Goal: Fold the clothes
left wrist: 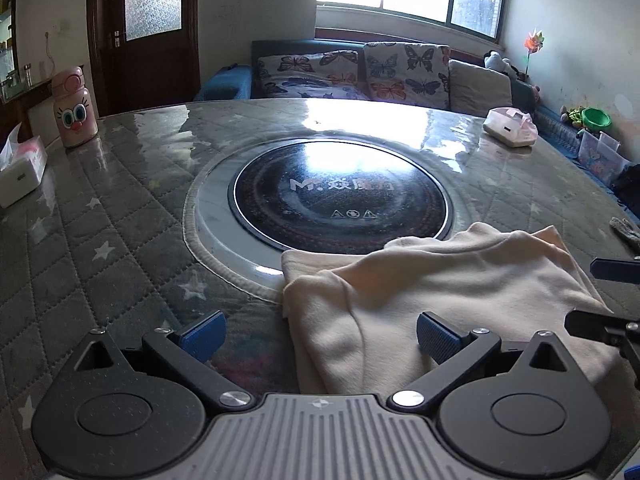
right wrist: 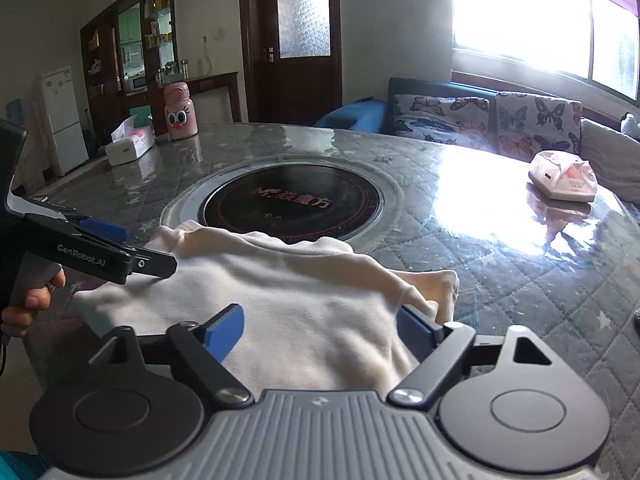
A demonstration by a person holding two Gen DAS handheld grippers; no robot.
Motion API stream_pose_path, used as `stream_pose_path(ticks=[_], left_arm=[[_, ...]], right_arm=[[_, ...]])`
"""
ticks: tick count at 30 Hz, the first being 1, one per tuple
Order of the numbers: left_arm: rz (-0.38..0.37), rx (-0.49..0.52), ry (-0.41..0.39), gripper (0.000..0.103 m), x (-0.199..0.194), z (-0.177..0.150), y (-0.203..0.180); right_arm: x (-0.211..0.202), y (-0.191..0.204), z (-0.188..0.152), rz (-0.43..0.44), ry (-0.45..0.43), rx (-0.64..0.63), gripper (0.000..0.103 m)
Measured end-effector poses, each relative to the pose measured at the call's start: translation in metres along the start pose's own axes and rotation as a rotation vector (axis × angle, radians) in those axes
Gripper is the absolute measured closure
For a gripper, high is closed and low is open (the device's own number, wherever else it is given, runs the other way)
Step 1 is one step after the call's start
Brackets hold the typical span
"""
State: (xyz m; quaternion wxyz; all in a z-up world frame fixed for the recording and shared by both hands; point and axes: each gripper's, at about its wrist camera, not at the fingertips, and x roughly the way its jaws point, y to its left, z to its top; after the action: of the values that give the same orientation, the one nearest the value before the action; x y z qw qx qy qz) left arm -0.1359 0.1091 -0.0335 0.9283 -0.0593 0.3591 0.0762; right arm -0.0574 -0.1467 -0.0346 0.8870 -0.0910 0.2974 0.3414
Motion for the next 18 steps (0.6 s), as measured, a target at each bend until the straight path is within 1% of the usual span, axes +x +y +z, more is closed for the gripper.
stream_pose_path(ticks=[2,5,10,13,18], left_arm=[[-0.003,0.004,-0.008,0.0,-0.004,-0.001,-0.002],[0.001,0.016,-0.016,0.0,-0.009,-0.001,-0.003],[0.04,0.034,-0.018,0.0,-0.017,-0.004,-0.007],[0.014,0.038,-0.022,0.0,-0.023,-0.007,-0.01],[-0.006,0.037,-0.028,0.0,-0.032,-0.011,-0.015]], right_arm=[[-0.003,0.002,-0.001,-0.003,-0.006,-0.001,0.012],[-0.008,0.006,-0.004,-0.011,-0.012,-0.008,0.009],[-0.017,0.014,-0.008,-0.014,-0.024,-0.029,0.006],[-0.021,0.02,-0.01,-0.015,-0.027,-0.046,0.005],[-0.029,0.027,-0.012,-0.02,-0.042,-0.062,0.004]])
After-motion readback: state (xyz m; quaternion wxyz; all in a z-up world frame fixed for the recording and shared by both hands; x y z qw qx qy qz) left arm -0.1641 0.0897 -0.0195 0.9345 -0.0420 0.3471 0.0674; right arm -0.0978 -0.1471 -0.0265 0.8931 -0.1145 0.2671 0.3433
